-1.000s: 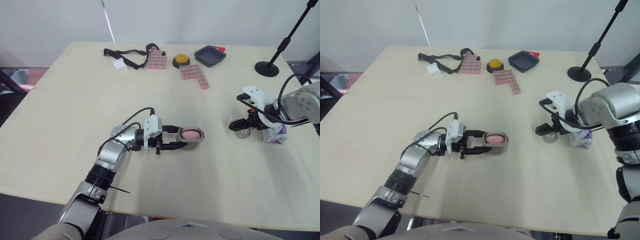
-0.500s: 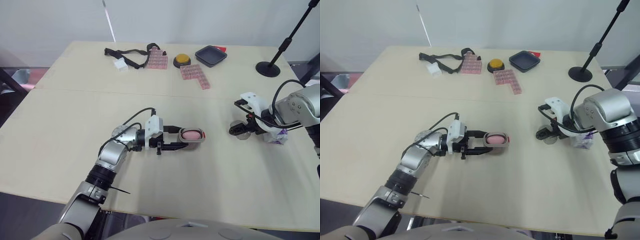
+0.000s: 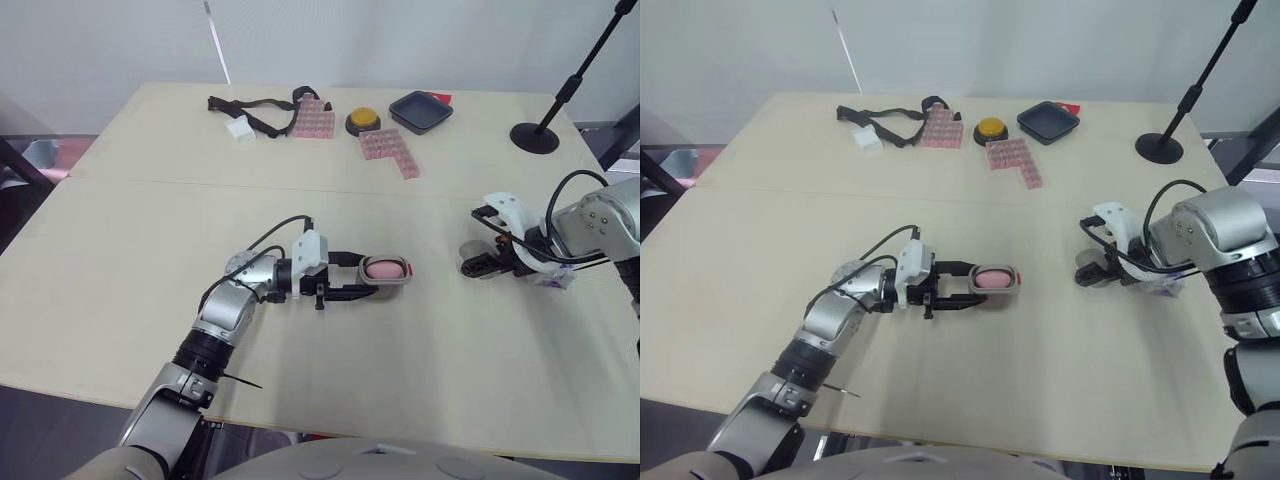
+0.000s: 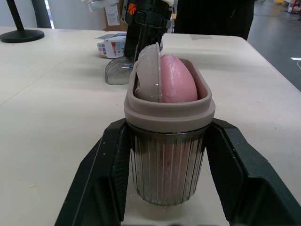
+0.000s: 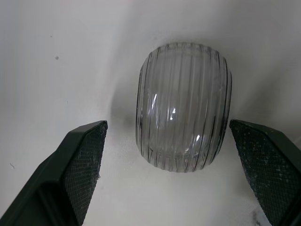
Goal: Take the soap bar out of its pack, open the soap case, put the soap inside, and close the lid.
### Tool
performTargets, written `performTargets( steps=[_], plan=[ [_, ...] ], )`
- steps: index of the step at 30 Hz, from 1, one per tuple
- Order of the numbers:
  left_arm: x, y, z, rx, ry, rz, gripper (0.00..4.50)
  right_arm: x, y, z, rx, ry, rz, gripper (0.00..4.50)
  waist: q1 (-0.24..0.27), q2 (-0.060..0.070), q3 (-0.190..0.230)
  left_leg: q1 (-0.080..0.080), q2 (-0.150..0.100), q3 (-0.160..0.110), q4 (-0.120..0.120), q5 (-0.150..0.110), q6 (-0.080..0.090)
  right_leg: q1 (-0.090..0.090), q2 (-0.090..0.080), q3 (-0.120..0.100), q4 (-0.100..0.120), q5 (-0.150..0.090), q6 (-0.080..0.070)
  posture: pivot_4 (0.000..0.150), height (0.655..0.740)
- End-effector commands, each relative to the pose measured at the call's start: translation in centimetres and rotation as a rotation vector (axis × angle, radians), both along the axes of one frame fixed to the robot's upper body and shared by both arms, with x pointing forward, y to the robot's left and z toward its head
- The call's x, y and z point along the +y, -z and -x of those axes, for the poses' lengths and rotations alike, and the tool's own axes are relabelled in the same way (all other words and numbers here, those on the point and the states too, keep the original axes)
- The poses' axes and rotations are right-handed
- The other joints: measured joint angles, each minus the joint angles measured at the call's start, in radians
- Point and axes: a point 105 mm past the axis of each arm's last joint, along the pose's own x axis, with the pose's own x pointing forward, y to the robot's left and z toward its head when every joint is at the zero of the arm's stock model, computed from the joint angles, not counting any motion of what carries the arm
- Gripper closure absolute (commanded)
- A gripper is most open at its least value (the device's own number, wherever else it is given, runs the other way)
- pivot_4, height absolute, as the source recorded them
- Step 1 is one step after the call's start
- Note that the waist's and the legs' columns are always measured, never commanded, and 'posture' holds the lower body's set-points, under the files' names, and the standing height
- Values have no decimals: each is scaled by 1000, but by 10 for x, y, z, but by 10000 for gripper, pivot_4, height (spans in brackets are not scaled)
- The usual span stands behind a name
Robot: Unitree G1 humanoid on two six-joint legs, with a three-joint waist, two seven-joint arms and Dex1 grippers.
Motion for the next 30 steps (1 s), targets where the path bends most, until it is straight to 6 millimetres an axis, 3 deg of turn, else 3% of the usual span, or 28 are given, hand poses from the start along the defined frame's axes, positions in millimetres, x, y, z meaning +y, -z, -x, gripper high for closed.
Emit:
performTargets(
  steps=[1, 13, 16, 22, 27, 30],
  plan=[
    [-2, -11, 0, -39, 8, 21, 26272, 3, -10, -3, -27, 2, -33, 351, 0, 0, 0, 0, 0, 0, 0, 0, 0, 0, 0, 0, 0, 0, 0, 1500, 7400],
    [-3, -10, 1, -34, 9, 20, 26272, 1, -13, -6, -26, 20, -30, 351, 0, 0, 0, 0, 0, 0, 0, 0, 0, 0, 0, 0, 0, 0, 0, 1500, 7400],
    [-3, -10, 1, -34, 10, 21, 26272, 0, -11, -5, -21, 25, -27, 7176, 0, 0, 0, 0, 0, 0, 0, 0, 0, 0, 0, 0, 0, 0, 0, 1500, 7400],
    [-4, -9, 2, -34, 11, 20, 26272, -1, -10, -4, -23, 26, -18, 25685, 0, 0, 0, 0, 0, 0, 0, 0, 0, 0, 0, 0, 0, 0, 0, 1500, 7400],
    [-4, -8, 2, -33, 11, 19, 26272, -3, -15, -5, -52, 0, 29, 25695, 1, 0, 0, 0, 0, 0, 0, 0, 0, 0, 0, 0, 0, 0, 0, 1500, 7400],
    [-4, -8, 2, -34, 10, 19, 26272, 1, -23, -6, -133, -105, 78, 25695, 3, 0, 0, -1, 0, 0, 0, 0, 0, 0, 0, 0, 0, 0, 0, 1500, 7400]
  ],
)
